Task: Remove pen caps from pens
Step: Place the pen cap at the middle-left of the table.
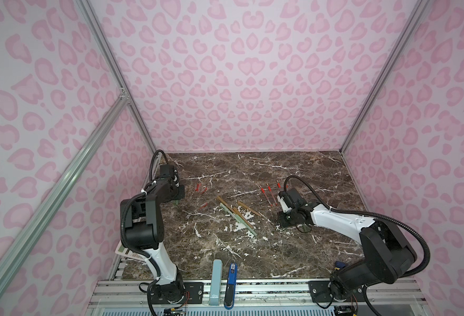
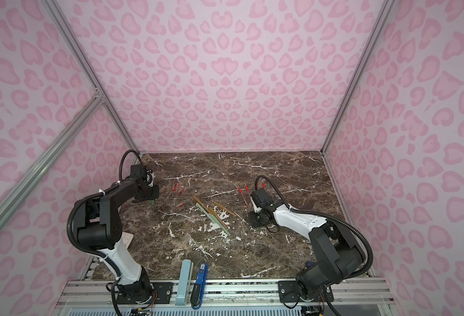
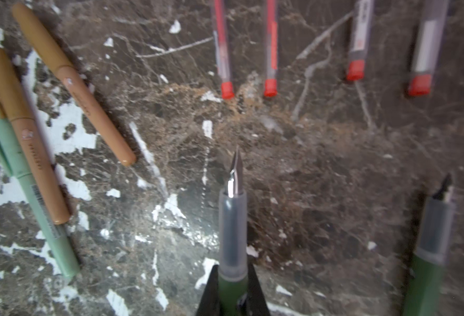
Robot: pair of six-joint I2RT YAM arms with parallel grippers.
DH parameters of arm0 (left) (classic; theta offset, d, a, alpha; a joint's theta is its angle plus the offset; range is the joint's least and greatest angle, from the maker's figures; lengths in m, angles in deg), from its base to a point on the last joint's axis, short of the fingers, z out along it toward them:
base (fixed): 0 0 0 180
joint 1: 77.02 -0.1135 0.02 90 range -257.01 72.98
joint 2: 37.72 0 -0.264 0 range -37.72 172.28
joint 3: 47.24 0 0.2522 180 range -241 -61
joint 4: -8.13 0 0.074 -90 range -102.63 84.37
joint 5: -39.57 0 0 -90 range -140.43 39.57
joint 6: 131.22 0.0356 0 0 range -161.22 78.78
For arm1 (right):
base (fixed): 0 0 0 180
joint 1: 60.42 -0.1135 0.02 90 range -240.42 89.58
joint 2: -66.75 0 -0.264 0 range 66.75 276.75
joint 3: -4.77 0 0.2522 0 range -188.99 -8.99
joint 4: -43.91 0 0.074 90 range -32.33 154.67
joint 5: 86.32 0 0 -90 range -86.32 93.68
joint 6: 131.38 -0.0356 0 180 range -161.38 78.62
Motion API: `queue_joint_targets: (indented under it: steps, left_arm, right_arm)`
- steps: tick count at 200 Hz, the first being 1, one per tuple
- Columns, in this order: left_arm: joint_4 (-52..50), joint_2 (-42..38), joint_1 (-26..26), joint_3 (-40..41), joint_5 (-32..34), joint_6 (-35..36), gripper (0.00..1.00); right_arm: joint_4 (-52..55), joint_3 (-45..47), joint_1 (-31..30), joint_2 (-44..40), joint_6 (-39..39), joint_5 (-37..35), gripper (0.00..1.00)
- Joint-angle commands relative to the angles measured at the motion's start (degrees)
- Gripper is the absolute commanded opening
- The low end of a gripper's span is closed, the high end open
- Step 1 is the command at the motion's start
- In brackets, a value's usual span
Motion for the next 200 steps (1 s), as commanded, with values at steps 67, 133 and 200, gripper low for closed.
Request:
queue_joint_targets:
  steps: [67,133,200]
  left_arm:
    - [-1.3,3.3,1.4,-2.5,2.7,0.7,0.16]
    - [-2.4,3.6,2.3,-4.1,2.7,-0.2,0.22]
    - [-1.3,-4.6,4.2,-1.7,4.3,0.4,0.48]
  right_arm:
    - [3.5,2.1,3.7,-2.2,2.7,-2.6,0.03]
    - [4.9,2.0,4.5,-1.3,2.7,-4.3,0.11]
    - [7.4,0.7,4.5,1.2,1.7,-8.2,0.18]
